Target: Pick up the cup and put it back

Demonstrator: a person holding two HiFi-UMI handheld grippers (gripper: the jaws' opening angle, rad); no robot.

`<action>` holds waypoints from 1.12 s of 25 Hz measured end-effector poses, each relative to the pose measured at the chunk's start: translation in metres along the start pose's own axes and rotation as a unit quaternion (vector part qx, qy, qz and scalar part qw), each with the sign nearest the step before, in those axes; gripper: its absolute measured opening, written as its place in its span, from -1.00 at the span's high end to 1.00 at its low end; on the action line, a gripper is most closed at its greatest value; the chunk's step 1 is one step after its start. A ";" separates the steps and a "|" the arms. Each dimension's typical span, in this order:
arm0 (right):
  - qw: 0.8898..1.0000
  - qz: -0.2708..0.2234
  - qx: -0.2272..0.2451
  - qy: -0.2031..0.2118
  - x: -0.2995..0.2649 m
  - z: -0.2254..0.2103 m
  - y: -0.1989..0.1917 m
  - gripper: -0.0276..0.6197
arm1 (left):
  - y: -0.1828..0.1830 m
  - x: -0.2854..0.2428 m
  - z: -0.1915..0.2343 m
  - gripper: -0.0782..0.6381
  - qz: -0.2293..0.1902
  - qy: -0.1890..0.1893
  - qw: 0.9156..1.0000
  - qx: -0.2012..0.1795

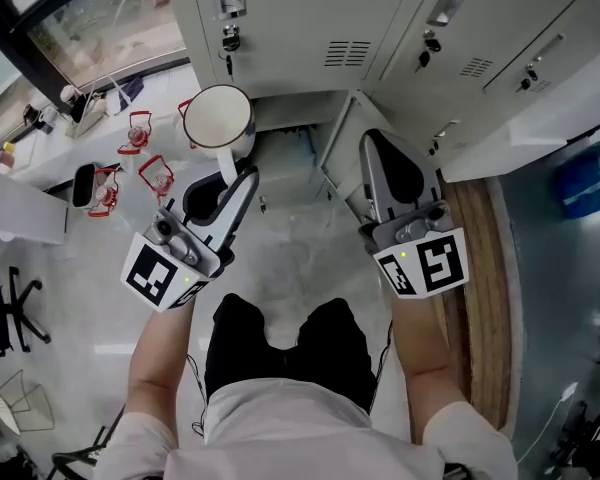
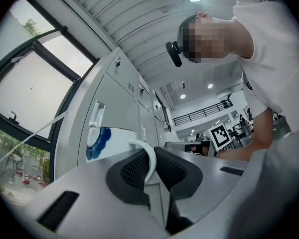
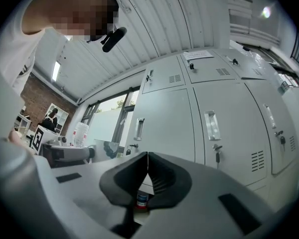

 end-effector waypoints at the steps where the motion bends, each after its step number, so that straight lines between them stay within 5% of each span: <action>1: 1.000 -0.001 0.000 0.000 -0.002 0.002 -0.007 0.86 | -0.008 -0.001 -0.001 0.64 0.003 -0.004 1.000 0.001; 19: 0.999 -0.019 0.024 0.010 -0.052 0.008 -0.130 0.86 | -0.153 -0.055 0.016 0.64 0.028 -0.047 0.998 0.009; 28: 1.000 -0.024 0.019 0.009 -0.064 0.005 -0.174 0.86 | -0.205 -0.091 0.043 0.64 0.045 -0.073 0.995 0.049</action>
Point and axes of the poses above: the fingertips, and each gripper's own axes: x backward along the fingers, z to its left, y out of its top, the point moved 8 cm from there along x, backward along the fingers, and after that the axes turned 12 degrees about z, right-handed, at the moved point
